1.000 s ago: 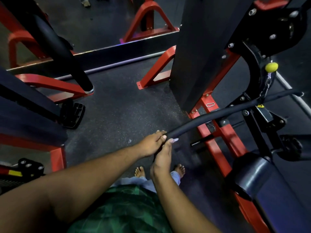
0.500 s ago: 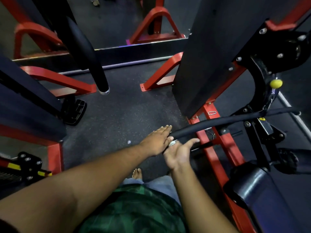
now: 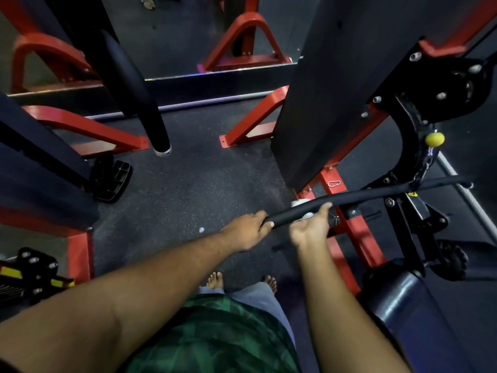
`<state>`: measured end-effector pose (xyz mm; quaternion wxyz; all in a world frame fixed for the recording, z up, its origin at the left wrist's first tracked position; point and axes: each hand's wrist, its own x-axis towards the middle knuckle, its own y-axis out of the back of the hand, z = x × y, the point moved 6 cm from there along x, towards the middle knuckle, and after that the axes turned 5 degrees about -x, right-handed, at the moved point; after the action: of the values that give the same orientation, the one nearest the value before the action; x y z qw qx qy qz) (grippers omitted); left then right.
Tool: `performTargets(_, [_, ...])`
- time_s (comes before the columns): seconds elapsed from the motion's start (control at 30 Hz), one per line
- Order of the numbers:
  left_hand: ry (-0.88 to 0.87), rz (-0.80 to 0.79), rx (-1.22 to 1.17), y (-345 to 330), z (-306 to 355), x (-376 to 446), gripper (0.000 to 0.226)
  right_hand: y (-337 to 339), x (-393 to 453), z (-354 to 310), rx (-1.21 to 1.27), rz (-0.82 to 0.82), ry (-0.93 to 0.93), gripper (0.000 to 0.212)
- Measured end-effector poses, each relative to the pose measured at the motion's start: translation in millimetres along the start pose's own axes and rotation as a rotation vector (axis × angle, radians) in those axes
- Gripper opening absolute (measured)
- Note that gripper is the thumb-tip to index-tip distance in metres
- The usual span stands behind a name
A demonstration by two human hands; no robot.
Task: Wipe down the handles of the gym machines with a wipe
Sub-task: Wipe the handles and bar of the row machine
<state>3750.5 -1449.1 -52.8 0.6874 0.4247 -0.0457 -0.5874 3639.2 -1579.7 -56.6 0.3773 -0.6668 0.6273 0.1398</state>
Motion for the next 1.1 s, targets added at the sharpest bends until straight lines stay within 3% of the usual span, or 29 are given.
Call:
performTargets(0.07, [0.004,0.016,-0.002,2.8,3.3,-0.8,0.041,5.7,24.9,-34.1,0.064,0.141,0.052,0.032])
performTargets(0.13, [0.013,0.027,-0.024,4.2,4.6,0.0,0.038,14.3,38.6,-41.2,-0.143,0.251,0.132,0.020])
performTargets(0.23, [0.047,0.016,-0.103,2.1,1.8,0.4,0.035,18.1,20.9,-9.4,-0.635,0.269,0.450,0.058])
performTargets(0.3, [0.082,0.029,-0.221,2.2,0.8,1.3,0.034,11.8,-1.1,24.6,-0.913,0.176,0.623,0.068])
performTargets(0.37, [0.131,0.051,-0.312,5.0,0.2,3.5,0.036,6.5,-22.9,42.4,-1.147,0.079,0.714,0.064])
performTargets(0.43, [0.169,0.073,-0.374,7.9,-1.1,7.0,0.038,0.8,-37.8,44.3,-1.478,-0.036,0.844,0.061])
performTargets(0.5, [0.209,0.090,-0.413,9.4,-3.9,11.0,0.038,0.2,-37.1,37.0,-1.787,-0.245,1.096,0.062])
performTargets(0.57, [0.268,0.098,-0.458,9.1,-8.9,12.9,0.041,8.0,-22.1,15.5,-1.953,-0.341,1.263,0.062])
performTargets(0.7, [0.360,0.084,-0.430,5.1,-6.9,15.1,0.053,18.6,12.3,-31.2,-1.891,-0.122,1.076,0.061])
performTargets(0.73, [0.373,0.084,-0.403,4.8,-6.2,15.0,0.054,10.9,5.8,-21.8,-1.903,-0.170,1.120,0.061])
performTargets(0.83, [0.389,0.095,-0.412,4.5,-2.8,16.3,0.065,-3.5,-30.3,34.0,-1.974,-0.549,1.346,0.061])
performTargets(0.9, [0.420,0.091,-0.423,4.5,-3.0,15.6,0.073,3.1,-33.3,39.5,-1.981,-0.658,1.425,0.059])
performTargets(1.0, [0.476,0.064,-0.364,-1.9,-2.5,14.2,0.083,14.6,13.3,-12.9,-2.034,-0.457,1.371,0.058])
performTargets(1.1, [0.470,0.009,-0.286,-11.5,4.4,17.4,0.088,49.0,75.8,-85.1,-1.976,-0.181,1.054,0.077])
